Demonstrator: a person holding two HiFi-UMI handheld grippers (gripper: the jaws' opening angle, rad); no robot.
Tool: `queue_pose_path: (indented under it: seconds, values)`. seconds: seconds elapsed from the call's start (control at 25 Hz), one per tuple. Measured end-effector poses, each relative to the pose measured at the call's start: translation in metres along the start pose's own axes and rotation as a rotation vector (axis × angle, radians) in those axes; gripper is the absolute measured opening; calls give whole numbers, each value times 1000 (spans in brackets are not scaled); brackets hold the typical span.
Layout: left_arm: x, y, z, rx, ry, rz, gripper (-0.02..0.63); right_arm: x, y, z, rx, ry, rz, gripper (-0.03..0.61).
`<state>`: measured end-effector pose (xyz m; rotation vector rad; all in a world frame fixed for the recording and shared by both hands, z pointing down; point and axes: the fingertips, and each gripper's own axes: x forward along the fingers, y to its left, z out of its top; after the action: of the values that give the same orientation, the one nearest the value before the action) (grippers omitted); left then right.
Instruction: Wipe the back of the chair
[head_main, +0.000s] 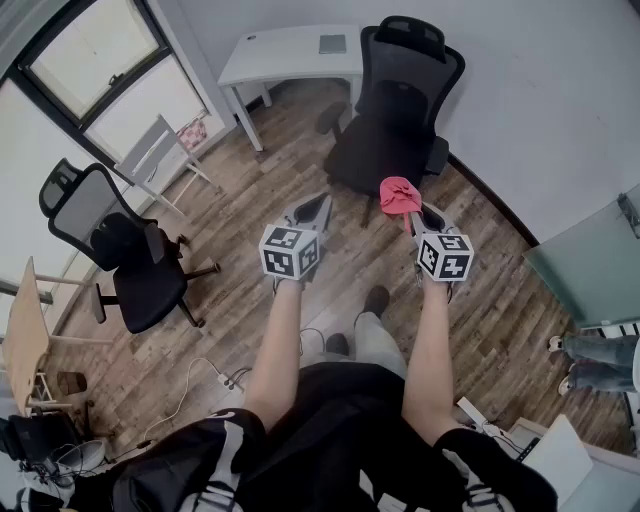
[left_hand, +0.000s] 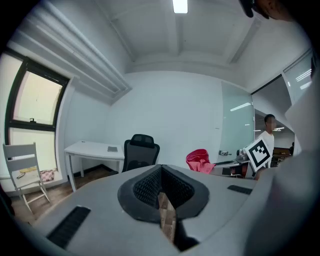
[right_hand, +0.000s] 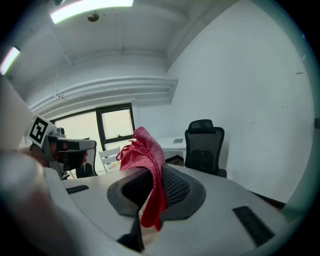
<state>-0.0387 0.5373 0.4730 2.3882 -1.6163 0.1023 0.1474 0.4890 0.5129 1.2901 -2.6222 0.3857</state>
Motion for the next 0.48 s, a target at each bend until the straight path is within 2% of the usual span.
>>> queue_pose_path:
  seconds: [0.2,0.48]
  values:
    - [33,14,6,-10,1,2,25,28,-21,11,0,0,2,66]
    - [108,38,27,-17,6,5,25,86,-76,35,30,1,1,66]
